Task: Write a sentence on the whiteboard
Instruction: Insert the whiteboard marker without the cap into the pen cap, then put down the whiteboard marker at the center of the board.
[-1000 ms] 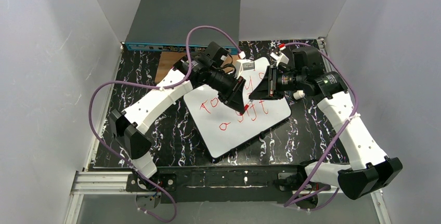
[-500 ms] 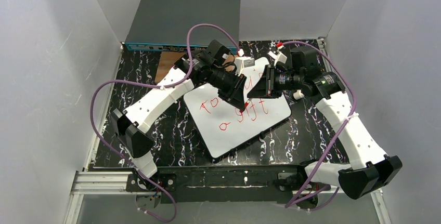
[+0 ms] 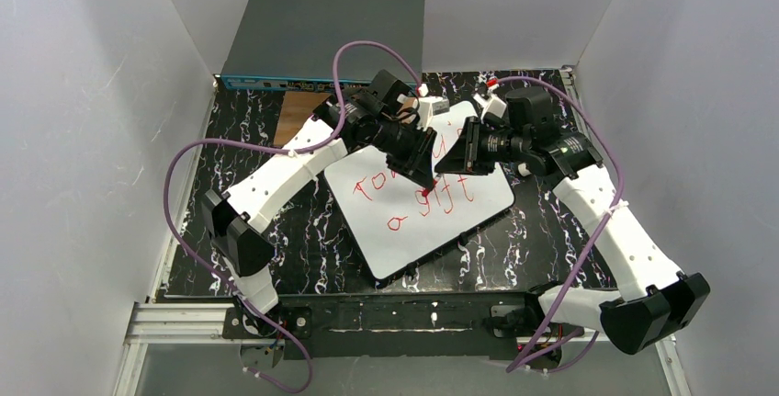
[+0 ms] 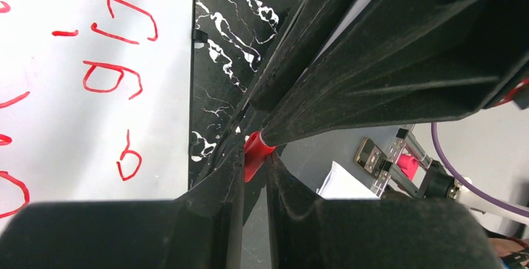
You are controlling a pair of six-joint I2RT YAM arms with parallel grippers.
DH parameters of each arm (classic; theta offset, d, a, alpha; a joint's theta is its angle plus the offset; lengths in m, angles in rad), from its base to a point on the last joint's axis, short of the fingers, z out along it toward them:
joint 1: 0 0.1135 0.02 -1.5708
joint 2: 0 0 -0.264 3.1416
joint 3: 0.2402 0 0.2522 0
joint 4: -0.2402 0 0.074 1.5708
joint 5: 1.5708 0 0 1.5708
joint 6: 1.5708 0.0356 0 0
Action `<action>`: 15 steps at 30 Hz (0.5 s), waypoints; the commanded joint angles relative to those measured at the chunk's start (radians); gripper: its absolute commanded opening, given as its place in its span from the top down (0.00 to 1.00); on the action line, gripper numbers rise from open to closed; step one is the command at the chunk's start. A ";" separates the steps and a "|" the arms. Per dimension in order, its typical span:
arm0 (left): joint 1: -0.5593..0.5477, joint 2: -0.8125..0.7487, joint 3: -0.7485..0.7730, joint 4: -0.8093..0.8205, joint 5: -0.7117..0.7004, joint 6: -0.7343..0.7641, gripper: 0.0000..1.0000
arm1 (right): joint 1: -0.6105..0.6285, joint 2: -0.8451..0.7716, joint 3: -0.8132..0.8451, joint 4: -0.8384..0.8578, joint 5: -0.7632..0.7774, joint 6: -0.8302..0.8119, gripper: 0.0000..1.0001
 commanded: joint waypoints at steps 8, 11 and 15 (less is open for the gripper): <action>0.002 -0.155 -0.085 0.423 -0.020 -0.030 0.50 | 0.005 0.007 0.033 -0.243 -0.122 -0.016 0.99; 0.004 -0.241 -0.153 0.415 -0.051 -0.019 0.34 | -0.054 -0.017 0.038 -0.275 -0.122 -0.035 0.99; 0.006 -0.319 -0.210 0.401 -0.086 -0.011 0.22 | -0.131 -0.033 0.036 -0.344 -0.094 -0.075 0.99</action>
